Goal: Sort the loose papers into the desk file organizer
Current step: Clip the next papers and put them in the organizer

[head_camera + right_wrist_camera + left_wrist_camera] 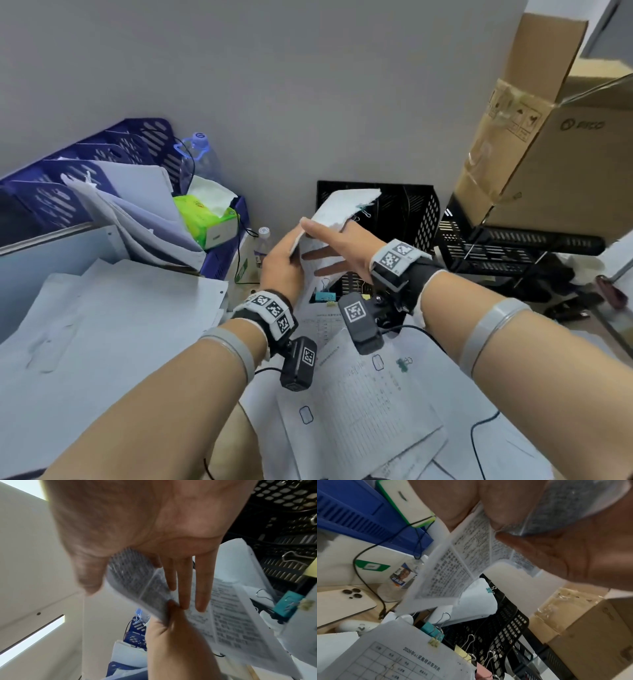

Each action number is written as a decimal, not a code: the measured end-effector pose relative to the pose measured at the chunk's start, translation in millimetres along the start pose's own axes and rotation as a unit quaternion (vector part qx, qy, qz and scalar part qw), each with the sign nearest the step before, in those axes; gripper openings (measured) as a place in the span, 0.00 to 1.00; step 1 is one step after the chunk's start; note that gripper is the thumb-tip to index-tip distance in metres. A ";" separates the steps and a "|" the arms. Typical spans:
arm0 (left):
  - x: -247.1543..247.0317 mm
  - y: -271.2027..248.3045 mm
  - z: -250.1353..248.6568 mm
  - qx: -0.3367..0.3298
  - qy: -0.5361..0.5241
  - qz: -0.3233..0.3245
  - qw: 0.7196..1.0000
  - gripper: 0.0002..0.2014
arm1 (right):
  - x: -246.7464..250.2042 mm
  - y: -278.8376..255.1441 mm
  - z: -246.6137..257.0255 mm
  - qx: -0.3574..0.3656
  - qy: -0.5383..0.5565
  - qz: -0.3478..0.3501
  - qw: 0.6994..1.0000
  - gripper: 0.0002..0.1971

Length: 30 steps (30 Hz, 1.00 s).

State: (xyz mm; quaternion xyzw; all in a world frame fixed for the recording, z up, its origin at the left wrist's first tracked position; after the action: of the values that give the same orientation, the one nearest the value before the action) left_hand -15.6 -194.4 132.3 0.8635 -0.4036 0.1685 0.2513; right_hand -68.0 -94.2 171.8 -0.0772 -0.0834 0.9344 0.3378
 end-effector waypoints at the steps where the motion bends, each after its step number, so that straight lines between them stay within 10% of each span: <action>1: -6.6 -1.7 -5.8 -0.015 -0.020 0.016 1.000 0.21 | 2.1 2.6 2.7 0.000 -0.004 -0.021 1.000 0.24; 5: -33.9 4.8 -0.3 0.000 -0.036 0.060 0.998 0.36 | 40.5 10.4 12.0 -0.019 0.010 -0.158 0.987 0.12; 13: -80.0 19.1 -53.9 -0.092 0.009 0.119 0.989 0.30 | 105.2 33.7 2.8 -0.036 -0.054 -0.182 0.981 0.17; 22: -163.6 39.8 53.6 0.055 0.284 0.265 0.920 0.72 | 227.7 -6.8 -14.4 -0.068 -0.066 -0.326 0.941 0.25; 30: -173.5 55.0 93.4 0.143 0.396 0.173 0.890 0.47 | 271.5 -29.3 -53.6 -0.094 0.026 -0.347 0.933 0.18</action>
State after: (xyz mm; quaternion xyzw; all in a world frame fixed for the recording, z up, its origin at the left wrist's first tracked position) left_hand -157.5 -171.6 -13.3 0.6682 -0.3852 0.5932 0.2307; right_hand -245.4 108.3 101.7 -0.0994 -0.1831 0.7442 0.6347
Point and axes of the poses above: each hand's wrist, its own y-axis towards the middle knuckle, its own x-axis out of the back of the hand, z = x × y, the point moved 9 cm from there along y, towards the middle knuckle, and after that the axes turned 12 degrees about y, right-handed, at the moved point
